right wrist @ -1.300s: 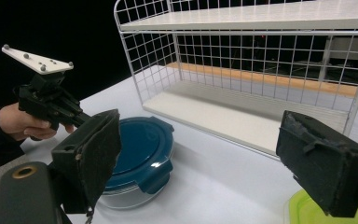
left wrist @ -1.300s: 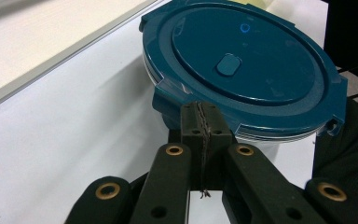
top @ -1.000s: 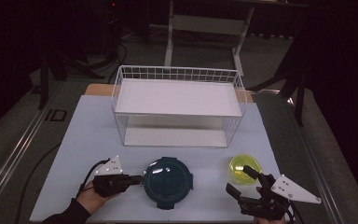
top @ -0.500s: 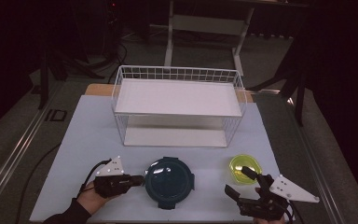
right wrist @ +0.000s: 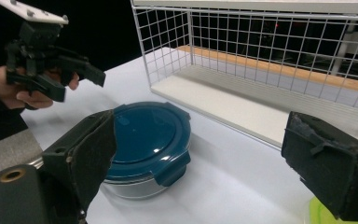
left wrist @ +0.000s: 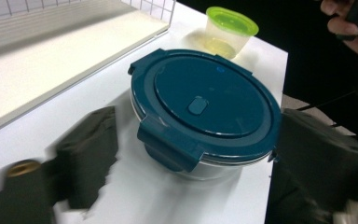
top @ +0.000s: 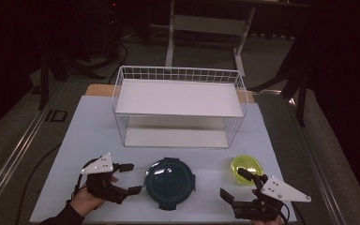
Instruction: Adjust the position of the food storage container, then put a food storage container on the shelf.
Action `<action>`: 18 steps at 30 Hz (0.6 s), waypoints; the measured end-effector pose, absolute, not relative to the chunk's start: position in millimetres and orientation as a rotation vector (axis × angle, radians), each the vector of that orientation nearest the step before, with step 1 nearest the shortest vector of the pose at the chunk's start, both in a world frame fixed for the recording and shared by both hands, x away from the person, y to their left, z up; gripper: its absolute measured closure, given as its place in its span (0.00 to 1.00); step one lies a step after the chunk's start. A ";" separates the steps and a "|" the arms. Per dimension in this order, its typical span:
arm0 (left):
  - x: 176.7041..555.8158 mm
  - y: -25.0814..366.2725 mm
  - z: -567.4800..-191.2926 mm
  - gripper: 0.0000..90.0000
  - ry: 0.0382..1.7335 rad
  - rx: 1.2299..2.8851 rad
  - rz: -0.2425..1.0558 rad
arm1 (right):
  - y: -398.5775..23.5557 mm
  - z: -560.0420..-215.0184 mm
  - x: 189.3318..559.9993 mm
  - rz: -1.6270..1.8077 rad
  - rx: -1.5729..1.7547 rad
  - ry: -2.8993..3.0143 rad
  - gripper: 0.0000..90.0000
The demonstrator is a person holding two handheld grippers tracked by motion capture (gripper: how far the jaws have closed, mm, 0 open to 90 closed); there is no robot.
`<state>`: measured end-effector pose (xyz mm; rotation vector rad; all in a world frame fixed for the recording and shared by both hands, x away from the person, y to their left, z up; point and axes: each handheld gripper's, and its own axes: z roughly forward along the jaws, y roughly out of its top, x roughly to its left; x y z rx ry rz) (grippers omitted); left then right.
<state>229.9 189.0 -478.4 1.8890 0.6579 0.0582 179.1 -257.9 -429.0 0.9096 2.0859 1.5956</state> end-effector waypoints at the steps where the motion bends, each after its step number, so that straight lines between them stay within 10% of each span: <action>1: 229.7 189.6 -477.5 0.05 0.663 1.882 0.053 | -256.5 -428.6 179.1 1.582 0.901 2.083 0.11; 18: 242.5 182.6 -473.5 0.01 0.877 1.877 0.016 | -238.8 -427.5 191.4 1.580 0.960 2.093 0.15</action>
